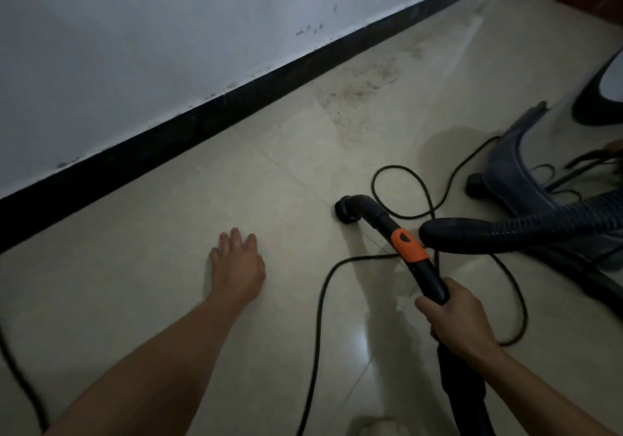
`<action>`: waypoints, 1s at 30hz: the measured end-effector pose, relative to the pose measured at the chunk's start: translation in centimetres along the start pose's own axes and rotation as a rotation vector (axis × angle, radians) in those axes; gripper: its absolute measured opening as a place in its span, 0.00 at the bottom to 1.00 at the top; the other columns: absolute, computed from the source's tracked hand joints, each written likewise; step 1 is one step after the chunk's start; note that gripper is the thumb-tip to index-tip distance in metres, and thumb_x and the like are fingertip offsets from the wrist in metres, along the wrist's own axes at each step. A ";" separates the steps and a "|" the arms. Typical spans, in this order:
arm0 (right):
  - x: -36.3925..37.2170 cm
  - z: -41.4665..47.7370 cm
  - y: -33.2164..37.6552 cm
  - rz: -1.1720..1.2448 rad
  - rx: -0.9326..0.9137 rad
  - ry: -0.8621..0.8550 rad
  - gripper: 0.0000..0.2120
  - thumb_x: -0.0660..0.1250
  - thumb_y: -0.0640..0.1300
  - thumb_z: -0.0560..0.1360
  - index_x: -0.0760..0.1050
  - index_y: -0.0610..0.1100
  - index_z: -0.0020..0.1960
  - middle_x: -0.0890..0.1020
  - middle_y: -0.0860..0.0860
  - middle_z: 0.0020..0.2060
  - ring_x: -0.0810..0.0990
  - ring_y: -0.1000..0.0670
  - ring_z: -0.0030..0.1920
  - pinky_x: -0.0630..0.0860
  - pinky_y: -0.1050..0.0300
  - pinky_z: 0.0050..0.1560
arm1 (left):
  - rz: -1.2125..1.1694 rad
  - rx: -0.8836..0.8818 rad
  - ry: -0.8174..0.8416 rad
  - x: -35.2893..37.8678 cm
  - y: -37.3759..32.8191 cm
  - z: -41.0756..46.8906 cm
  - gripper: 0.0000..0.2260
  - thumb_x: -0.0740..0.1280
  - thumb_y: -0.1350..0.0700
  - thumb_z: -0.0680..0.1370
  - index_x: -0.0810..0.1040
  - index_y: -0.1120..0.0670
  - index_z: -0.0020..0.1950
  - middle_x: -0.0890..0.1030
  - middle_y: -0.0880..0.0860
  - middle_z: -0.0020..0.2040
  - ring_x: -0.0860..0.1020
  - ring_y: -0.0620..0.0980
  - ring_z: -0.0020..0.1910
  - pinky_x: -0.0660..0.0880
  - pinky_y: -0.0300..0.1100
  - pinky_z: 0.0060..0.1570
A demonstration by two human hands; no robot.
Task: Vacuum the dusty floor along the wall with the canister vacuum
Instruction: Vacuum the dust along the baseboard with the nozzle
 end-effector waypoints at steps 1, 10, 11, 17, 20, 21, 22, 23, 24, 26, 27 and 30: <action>0.2 0.5 0.6 -0.005 0.001 -0.025 0.06 0.70 0.44 0.70 0.74 0.48 0.44 0.80 0.47 0.29 0.79 0.48 0.25 0.74 0.56 0.27 | 0.003 0.013 -0.001 -0.2 0.3 -0.2 0.23 0.54 0.50 0.81 0.59 0.52 0.76 0.54 0.59 0.78 0.52 0.58 0.77 0.55 0.53 0.72; 5.4 8.2 9.2 0.008 0.005 -0.042 0.17 0.70 0.56 0.71 0.70 0.47 0.52 0.80 0.46 0.41 0.81 0.42 0.40 0.80 0.46 0.44 | 0.011 -0.021 0.018 -0.9 4.0 -1.4 0.24 0.55 0.48 0.81 0.58 0.52 0.76 0.53 0.57 0.78 0.53 0.56 0.76 0.58 0.51 0.70; 5.0 9.4 9.7 0.062 0.047 -0.071 0.17 0.70 0.55 0.71 0.70 0.46 0.53 0.80 0.44 0.42 0.81 0.40 0.41 0.80 0.43 0.46 | 0.009 -0.030 0.008 -1.0 4.5 -1.4 0.24 0.55 0.48 0.81 0.58 0.52 0.76 0.54 0.58 0.78 0.53 0.56 0.76 0.58 0.51 0.70; 6.2 12.8 12.9 0.238 0.054 -0.022 0.16 0.70 0.49 0.73 0.73 0.42 0.55 0.80 0.45 0.39 0.81 0.46 0.32 0.81 0.47 0.40 | -0.033 -0.041 -0.138 -1.2 5.0 -0.6 0.20 0.60 0.53 0.80 0.69 0.57 0.71 0.64 0.62 0.74 0.62 0.60 0.72 0.61 0.52 0.67; 6.8 12.1 15.6 0.325 -0.041 0.086 0.11 0.69 0.47 0.73 0.75 0.42 0.52 0.79 0.45 0.34 0.78 0.49 0.27 0.76 0.54 0.31 | -0.195 -0.049 -0.168 -2.3 3.9 1.1 0.12 0.63 0.56 0.78 0.79 0.59 0.59 0.76 0.61 0.61 0.72 0.60 0.61 0.70 0.50 0.57; 6.7 11.6 16.5 0.316 -0.076 0.123 0.09 0.69 0.46 0.73 0.75 0.43 0.50 0.79 0.46 0.34 0.77 0.49 0.26 0.75 0.55 0.29 | -0.327 -0.100 -0.170 -3.2 3.7 1.7 0.09 0.64 0.56 0.78 0.81 0.59 0.53 0.80 0.60 0.53 0.77 0.59 0.54 0.74 0.49 0.52; 6.3 10.8 17.4 0.300 -0.112 0.161 0.07 0.69 0.45 0.73 0.75 0.44 0.48 0.79 0.46 0.33 0.77 0.50 0.25 0.74 0.56 0.28 | -0.487 -0.164 -0.153 -4.2 3.3 2.0 0.08 0.65 0.56 0.78 0.81 0.58 0.47 0.83 0.59 0.44 0.80 0.58 0.46 0.77 0.48 0.47; 5.9 10.0 18.3 0.282 -0.143 0.201 0.06 0.69 0.45 0.73 0.74 0.44 0.46 0.79 0.46 0.32 0.76 0.50 0.24 0.73 0.56 0.27 | -0.630 -0.230 -0.130 -5.1 3.0 2.1 0.11 0.65 0.54 0.79 0.81 0.57 0.41 0.83 0.57 0.35 0.81 0.56 0.39 0.78 0.48 0.44; 5.3 9.1 19.2 0.255 -0.168 0.246 0.06 0.70 0.44 0.73 0.74 0.45 0.45 0.79 0.46 0.32 0.76 0.50 0.24 0.73 0.57 0.26 | -0.728 -0.290 -0.117 -6.3 2.4 1.9 0.14 0.65 0.51 0.79 0.80 0.55 0.36 0.81 0.55 0.29 0.81 0.54 0.34 0.78 0.46 0.41; 4.0 7.1 20.9 0.162 -0.201 0.355 0.06 0.70 0.45 0.73 0.73 0.46 0.45 0.80 0.46 0.33 0.77 0.50 0.24 0.73 0.57 0.26 | -0.878 -0.399 -0.077 -8.9 0.7 0.9 0.22 0.60 0.44 0.80 0.79 0.53 0.32 0.79 0.52 0.24 0.78 0.50 0.29 0.73 0.42 0.35; 3.3 6.0 21.6 0.103 -0.210 0.409 0.07 0.70 0.46 0.73 0.74 0.46 0.46 0.80 0.46 0.34 0.79 0.50 0.25 0.74 0.57 0.26 | -0.969 -0.450 -0.032 -10.3 -0.6 0.4 0.25 0.57 0.41 0.81 0.80 0.53 0.33 0.79 0.52 0.24 0.76 0.49 0.28 0.69 0.41 0.33; 0.4 2.6 22.7 -0.055 -0.210 0.517 0.13 0.70 0.51 0.73 0.73 0.47 0.53 0.82 0.47 0.37 0.82 0.49 0.29 0.78 0.54 0.31 | -1.275 -0.593 0.176 -14.8 -5.1 -0.5 0.28 0.52 0.33 0.78 0.80 0.53 0.45 0.81 0.54 0.36 0.73 0.49 0.29 0.66 0.42 0.30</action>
Point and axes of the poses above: each hand's wrist, its own z-axis towards the middle knuckle, its own x-axis out of the palm, y = z × x, the point moved 5 cm from there along z, towards the middle knuckle
